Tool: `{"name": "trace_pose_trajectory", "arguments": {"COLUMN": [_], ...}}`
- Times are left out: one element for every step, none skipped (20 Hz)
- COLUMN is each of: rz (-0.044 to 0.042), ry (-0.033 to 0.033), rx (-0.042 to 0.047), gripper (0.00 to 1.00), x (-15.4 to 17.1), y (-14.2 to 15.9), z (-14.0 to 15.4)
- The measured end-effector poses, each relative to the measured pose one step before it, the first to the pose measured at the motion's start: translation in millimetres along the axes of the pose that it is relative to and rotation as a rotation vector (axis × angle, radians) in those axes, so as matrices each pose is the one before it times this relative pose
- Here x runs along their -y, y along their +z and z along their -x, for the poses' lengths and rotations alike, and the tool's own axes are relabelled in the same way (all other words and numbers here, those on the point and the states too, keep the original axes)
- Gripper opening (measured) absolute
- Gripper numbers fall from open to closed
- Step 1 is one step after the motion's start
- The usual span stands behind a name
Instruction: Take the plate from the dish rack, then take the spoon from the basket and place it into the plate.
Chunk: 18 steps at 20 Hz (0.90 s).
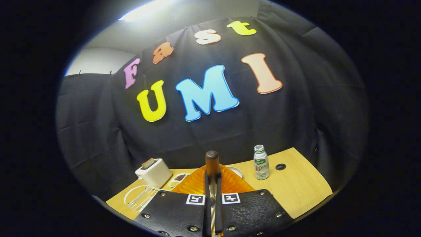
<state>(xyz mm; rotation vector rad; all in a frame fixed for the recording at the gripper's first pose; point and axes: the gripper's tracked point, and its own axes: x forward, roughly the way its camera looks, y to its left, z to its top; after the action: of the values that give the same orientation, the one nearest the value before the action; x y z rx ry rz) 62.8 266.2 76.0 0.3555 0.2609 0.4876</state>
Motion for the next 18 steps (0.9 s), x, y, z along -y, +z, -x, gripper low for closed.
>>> {"name": "trace_pose_trajectory", "arguments": {"rz": [0.00159,0.00947,0.01245,0.01829,0.02613,0.02303,0.02298,0.01786,0.01358,0.01262,0.00768,0.00758,0.00328,0.00104,-0.00125,-0.00229,-0.00232,-0.00486], "ry": [0.03705,0.04288,0.03363,0.03406,0.03583,0.03046,0.02821,0.02581,0.02367,0.02621,0.01703,0.01925,0.01495,0.01268,0.00998,0.00516,0.00004,-0.00609], "rx": [-0.00365,-0.00856,-0.01095,-0.01105,-0.01375,-0.01126,-0.01351,-0.0161,-0.01955,-0.02764,-0.0217,-0.02871,-0.0245,-0.02754,-0.0272,-0.0254,-0.02472,-0.01818], "gripper": [0.04,0.04,0.04,0.04,0.04,0.04,0.04,0.04,0.04,0.04,0.04,0.04,0.04,0.04,0.04,0.04,0.04,0.04], "x": [-16.7,-20.6,-15.97,-16.67,-19.2,-16.4,-15.46,-14.74,-12.79,-15.96,-10.84,-11.47,-9.26,-8.73,-8.47,-8.1,-5.2,-3.36], "y": [-0.97,-3.98,-3.67,-6.07,-6.97,-6.98,-9.42,-9.17,-9.79,-16.13,-11.87,-15.41,-13.07,-14.62,-15.11,-14.74,-13.59,-10.99], "z": [5.63,6.91,4.6,2.63,3.75,3.05,2.51,1.89,1.88,2.16,2.01,0.59,-0.01,-0.82,-1.25,-1.28,-1.03,-0.61]}}
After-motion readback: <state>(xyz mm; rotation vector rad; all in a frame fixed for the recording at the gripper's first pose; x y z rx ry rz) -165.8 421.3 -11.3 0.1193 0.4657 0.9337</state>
